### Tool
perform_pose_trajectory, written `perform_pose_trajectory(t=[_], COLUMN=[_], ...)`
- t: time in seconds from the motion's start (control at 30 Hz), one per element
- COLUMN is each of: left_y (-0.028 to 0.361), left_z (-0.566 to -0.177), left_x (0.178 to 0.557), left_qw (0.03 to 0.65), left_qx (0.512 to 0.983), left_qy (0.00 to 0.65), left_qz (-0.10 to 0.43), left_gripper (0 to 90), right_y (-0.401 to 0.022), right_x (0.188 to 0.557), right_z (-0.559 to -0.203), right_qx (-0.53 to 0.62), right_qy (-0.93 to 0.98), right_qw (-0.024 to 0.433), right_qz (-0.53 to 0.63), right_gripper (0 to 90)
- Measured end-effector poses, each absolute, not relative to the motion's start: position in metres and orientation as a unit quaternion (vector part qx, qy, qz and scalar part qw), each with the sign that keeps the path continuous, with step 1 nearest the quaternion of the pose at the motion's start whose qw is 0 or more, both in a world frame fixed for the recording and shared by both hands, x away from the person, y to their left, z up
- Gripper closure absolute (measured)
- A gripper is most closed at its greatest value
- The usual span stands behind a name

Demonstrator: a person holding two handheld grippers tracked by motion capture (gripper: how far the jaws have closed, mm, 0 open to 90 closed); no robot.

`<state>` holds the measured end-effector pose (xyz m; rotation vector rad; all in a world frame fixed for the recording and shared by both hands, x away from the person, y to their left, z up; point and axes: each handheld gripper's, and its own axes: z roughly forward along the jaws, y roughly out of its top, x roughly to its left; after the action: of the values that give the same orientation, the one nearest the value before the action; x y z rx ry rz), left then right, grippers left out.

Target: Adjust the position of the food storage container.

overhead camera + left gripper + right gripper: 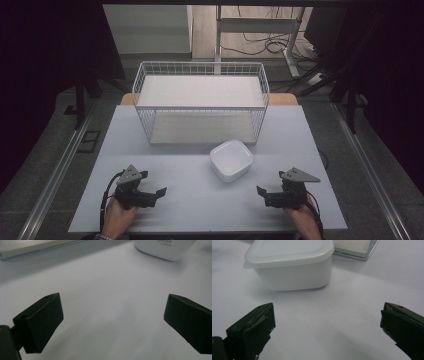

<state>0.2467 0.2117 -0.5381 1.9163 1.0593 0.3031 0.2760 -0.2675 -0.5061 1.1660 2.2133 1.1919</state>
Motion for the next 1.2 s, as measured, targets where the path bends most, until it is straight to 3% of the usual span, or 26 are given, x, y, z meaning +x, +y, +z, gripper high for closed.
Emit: perform_pose_trajectory(t=[0.33, 0.7, 0.9, 1.2], left_y=[0.205, 0.200, 0.193, 0.168], left_z=[-0.538, -0.534, -0.527, -0.519], left_x=[0.248, 0.249, 0.252, 0.261], left_qw=[0.432, 0.439, 0.446, 0.452], left_qx=[0.789, 0.783, 0.779, 0.791], left_qy=[0.426, 0.430, 0.428, 0.402], left_qz=[0.101, 0.098, 0.104, 0.092], left_gripper=[3.9, 2.0, 7.9, 26.4], right_y=[-0.262, -0.262, -0.261, -0.255], right_x=[0.278, 0.286, 0.297, 0.311], right_z=[-0.508, -0.504, -0.499, -0.488], right_qx=[0.414, 0.424, 0.432, 0.435], right_qy=[0.790, 0.791, 0.791, 0.788], right_qw=[0.201, 0.184, 0.176, 0.171], right_qz=[0.404, 0.401, 0.397, 0.401], right_gripper=[0.0, 1.0, 7.2, 22.4])
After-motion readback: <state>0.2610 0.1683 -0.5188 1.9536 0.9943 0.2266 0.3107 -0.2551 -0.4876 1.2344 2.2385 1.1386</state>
